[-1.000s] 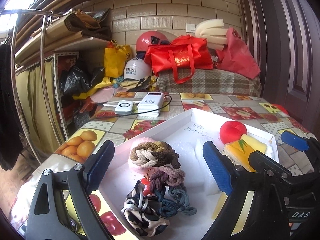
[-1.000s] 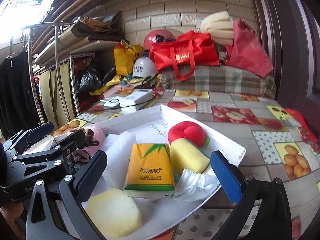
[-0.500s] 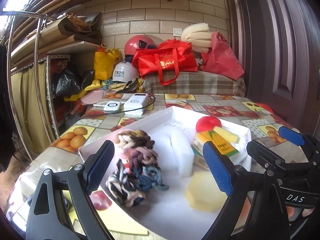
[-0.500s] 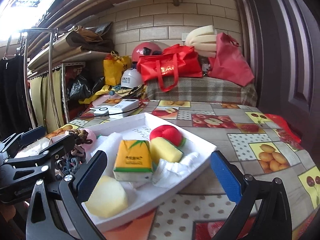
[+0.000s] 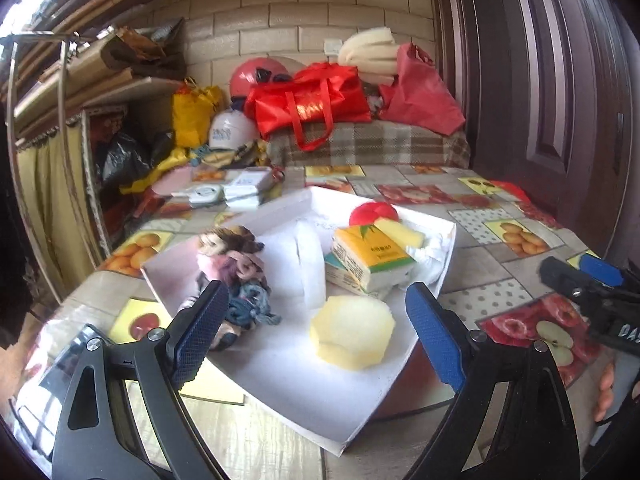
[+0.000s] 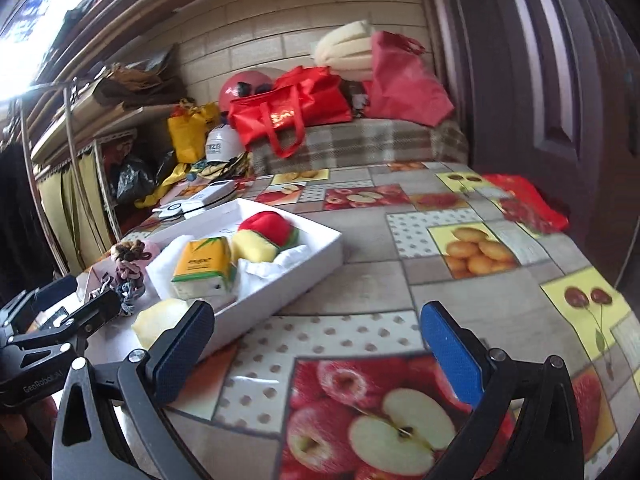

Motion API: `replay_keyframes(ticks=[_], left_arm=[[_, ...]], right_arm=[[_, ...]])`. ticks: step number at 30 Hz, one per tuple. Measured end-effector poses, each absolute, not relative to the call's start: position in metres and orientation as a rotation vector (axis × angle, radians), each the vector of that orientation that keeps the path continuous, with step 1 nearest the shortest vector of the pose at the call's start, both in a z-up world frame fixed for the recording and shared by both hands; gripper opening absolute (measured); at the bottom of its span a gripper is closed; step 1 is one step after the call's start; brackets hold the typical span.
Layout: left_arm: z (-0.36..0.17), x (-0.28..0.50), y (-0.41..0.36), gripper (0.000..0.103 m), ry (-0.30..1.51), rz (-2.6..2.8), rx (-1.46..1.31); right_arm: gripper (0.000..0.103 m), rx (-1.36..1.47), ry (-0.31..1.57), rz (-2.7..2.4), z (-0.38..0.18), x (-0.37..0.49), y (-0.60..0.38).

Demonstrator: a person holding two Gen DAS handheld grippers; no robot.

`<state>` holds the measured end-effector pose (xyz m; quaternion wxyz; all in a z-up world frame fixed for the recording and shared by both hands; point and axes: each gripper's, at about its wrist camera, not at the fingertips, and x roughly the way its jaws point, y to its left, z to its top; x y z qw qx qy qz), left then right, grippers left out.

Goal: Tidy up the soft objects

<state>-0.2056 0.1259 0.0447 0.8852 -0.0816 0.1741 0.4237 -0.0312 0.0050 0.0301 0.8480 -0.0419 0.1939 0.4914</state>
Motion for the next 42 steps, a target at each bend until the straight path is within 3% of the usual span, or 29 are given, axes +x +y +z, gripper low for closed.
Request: replay_keyframes(ticks=[13,20,42], left_arm=[[0.046,-0.199,0.094,0.091,0.390,0.924,-0.112],[0.039,-0.192,0.106,0.091,0.463,0.946,-0.153],[0.041,-0.192,0.102,0.091,0.455,0.898,-0.142]], right_arm=[[0.103,-0.048,0.164,1.031,0.043,-0.065,-0.044],[0.103,-0.008,0.196,1.018,0.043,-0.056,-0.047],[0.103,0.003,0.199,1.032,0.043,-0.058,-0.051]])
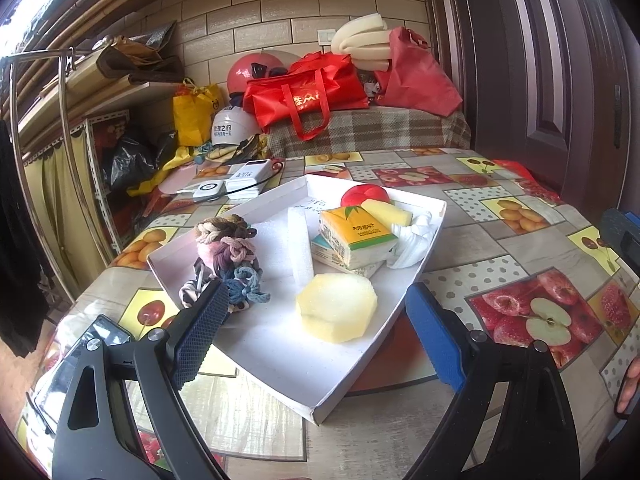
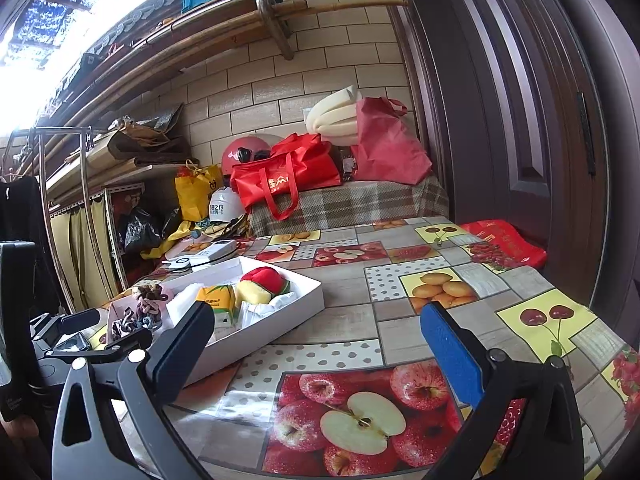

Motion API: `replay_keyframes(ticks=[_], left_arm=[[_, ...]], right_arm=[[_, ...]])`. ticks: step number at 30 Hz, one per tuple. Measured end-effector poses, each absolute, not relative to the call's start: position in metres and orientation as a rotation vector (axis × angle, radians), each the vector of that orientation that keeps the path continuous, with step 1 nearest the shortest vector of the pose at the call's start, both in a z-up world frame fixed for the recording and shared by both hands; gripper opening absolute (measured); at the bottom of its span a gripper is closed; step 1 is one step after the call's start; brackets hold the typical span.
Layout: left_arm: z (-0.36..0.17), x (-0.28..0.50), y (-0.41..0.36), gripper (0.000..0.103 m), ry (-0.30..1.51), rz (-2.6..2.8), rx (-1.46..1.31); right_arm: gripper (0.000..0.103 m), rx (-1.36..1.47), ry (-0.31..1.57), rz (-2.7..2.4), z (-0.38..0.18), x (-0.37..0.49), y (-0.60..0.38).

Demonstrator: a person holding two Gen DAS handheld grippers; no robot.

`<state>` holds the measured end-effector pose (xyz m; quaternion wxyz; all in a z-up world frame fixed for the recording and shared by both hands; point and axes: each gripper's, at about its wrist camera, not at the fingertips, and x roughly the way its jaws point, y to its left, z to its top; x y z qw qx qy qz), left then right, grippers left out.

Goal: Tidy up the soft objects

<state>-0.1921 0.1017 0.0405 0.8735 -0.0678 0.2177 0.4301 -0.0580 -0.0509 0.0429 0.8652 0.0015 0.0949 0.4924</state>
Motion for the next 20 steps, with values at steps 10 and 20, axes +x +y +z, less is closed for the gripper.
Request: replay_keyframes(ticks=[10,20], left_arm=[[0.0404,-0.1924,0.1020,0.091,0.450,0.880,-0.143],[0.0406,-0.1928,0.1030,0.091,0.446,0.854,-0.156]], right_arm=[[0.103,0.003,0.199,1.030,0.0428,-0.0592,-0.0505],[0.103,0.002,0.199,1.029,0.0432,-0.0599,-0.0504]])
